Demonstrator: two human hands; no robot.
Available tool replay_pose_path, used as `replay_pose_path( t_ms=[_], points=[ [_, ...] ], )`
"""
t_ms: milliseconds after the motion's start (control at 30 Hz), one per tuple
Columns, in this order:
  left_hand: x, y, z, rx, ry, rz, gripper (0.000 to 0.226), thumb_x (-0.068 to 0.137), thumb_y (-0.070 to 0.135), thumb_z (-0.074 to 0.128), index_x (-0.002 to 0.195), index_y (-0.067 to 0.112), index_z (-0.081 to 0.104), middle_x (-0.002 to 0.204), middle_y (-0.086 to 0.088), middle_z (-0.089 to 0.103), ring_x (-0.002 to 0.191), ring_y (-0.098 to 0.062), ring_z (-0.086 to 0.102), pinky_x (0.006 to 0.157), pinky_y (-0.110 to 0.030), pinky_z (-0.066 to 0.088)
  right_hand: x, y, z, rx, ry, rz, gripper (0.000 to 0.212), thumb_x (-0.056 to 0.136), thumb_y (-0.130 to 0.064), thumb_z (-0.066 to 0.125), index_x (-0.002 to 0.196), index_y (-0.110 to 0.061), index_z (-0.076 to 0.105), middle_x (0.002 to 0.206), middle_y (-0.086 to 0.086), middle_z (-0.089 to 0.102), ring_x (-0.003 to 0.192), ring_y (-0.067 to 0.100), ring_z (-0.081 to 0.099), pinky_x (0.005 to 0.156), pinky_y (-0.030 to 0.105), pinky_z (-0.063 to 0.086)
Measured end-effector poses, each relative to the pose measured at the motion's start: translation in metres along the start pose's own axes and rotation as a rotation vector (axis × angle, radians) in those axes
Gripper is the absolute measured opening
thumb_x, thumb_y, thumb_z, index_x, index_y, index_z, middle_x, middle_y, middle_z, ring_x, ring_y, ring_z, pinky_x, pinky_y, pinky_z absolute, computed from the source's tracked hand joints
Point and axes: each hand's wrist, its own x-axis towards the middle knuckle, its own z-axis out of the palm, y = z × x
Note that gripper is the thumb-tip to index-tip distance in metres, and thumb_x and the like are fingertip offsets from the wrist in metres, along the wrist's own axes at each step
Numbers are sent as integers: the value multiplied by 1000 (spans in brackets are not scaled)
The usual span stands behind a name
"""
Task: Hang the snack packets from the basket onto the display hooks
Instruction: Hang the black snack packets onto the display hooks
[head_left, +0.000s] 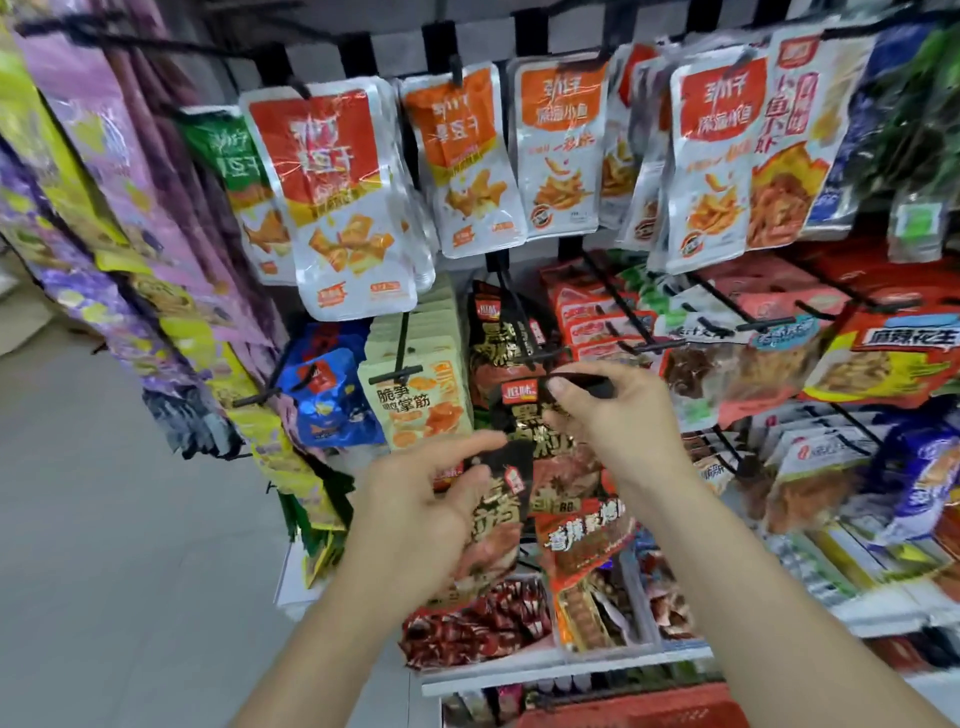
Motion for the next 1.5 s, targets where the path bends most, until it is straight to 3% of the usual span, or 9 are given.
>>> replay_pose_path(
  t_ms=[200, 400, 500, 567, 667, 800, 1133, 1267, 1500],
  points=[
    [32, -4, 6, 4, -50, 35, 44, 91, 11, 62, 112, 50, 61, 114, 33, 55, 114, 19, 40, 94, 3, 27, 13, 1, 9, 54, 0, -38, 13, 87, 0, 68, 80, -11, 66, 81, 4, 66, 70, 17, 71, 65, 23, 58],
    [49, -4, 13, 133, -118, 83, 48, 92, 15, 60, 130, 43, 54, 133, 15, 57, 127, -1, 47, 108, -22, 37, 18, 3, 6, 6, -26, -31, 12, 90, -2, 63, 102, -2, 67, 88, 6, 64, 65, 13, 71, 68, 24, 60],
    [52, -3, 16, 143, -130, 94, 50, 91, 15, 59, 129, 46, 54, 127, 12, 62, 91, 3, 63, 80, -24, 52, 20, 2, 6, 17, -42, -42, 10, 89, 0, 63, 94, -7, 68, 81, 5, 65, 62, 10, 69, 64, 22, 59],
    [52, -5, 17, 130, -138, 65, 52, 91, 15, 59, 129, 49, 52, 119, 11, 66, 64, -5, 61, 55, -16, 42, 21, 2, 6, 4, -46, -53, 11, 89, 0, 64, 94, -8, 70, 79, 4, 64, 62, 6, 67, 64, 25, 60],
    [55, -5, 19, 148, -142, 35, 56, 90, 16, 60, 135, 48, 47, 114, 7, 66, 81, -28, 63, 62, -23, 42, 22, 5, 7, -39, -49, -82, 14, 90, -2, 64, 90, -14, 72, 74, -2, 63, 64, 2, 66, 62, 29, 60],
    [64, -4, 21, 288, -219, 16, 62, 91, 22, 58, 141, 48, 34, 105, 6, 64, 52, -12, 52, 61, -30, 48, 28, 10, 11, -85, -9, -111, 20, 91, -5, 64, 86, -22, 72, 84, -1, 69, 79, 9, 68, 67, 34, 60],
    [81, -5, 22, 250, -241, -40, 70, 87, 18, 57, 140, 54, 29, 99, -2, 66, 48, -20, 56, 56, -45, 55, -5, 16, -13, -624, 108, -355, 22, 92, -14, 56, 109, -24, 66, 90, -19, 67, 87, -4, 61, 80, 22, 52],
    [86, 0, 22, 318, -282, -52, 77, 86, 16, 57, 144, 52, 22, 97, -1, 66, 58, -20, 60, 64, -43, 56, -1, 18, -10, -368, 28, -273, 22, 94, -10, 56, 98, -27, 69, 90, -13, 72, 87, 3, 67, 77, 41, 59],
    [94, -9, 23, 232, -313, -54, 73, 94, 5, 47, 145, 50, 22, 115, 3, 58, 62, -7, 52, 56, -29, 49, 29, 19, 7, -258, -217, -68, 48, 98, 3, 37, 114, -39, 53, 117, -7, 62, 101, 8, 63, 73, 29, 59]
  ],
)
